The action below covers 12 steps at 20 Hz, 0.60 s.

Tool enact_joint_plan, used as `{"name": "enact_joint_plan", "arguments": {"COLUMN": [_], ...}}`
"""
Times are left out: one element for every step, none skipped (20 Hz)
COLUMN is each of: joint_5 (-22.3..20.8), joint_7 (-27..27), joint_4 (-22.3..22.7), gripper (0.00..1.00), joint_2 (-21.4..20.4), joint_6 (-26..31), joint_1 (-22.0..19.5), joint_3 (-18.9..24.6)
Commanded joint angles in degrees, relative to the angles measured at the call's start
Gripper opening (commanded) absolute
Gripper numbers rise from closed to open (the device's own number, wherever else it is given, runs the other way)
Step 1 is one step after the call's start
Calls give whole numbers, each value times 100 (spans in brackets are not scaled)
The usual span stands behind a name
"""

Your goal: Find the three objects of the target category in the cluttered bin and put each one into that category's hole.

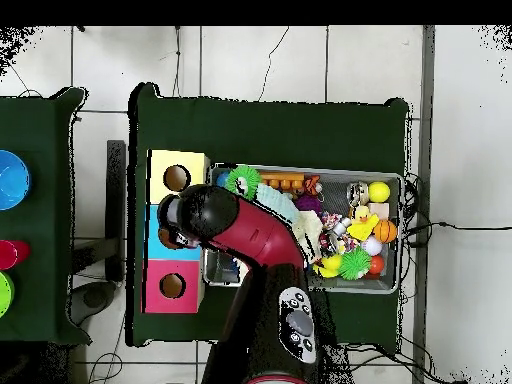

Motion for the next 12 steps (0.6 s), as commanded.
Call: {"name": "enact_joint_plan", "arguments": {"joint_5": [-294, -296, -305, -293, -302, -305, -308, -328, -261, -240, -228, -218], "joint_7": [-476, -454, -453, -427, -427, -436, -445, -423, -458, -459, -417, -356], "joint_4": [408, 395, 396, 392, 371, 368, 365, 348, 399, 421, 447, 466], "gripper": [0, 0, 0, 0, 0, 0, 0, 0, 0, 0, 0, 0], "joint_2": [95, 90, 86, 69, 73, 70, 68, 70, 32, 10, -25, -61], "joint_6": [-420, -397, -381, -353, -327, -310, -292, -287, -210, -194, -188, -182], "joint_1": [-208, -197, -206, -191, -204, -215, -226, -207, -243, -240, -202, -153], "joint_3": [435, 444, 445, 450, 440, 441, 441, 420, 487, 509, 507, 494]}}
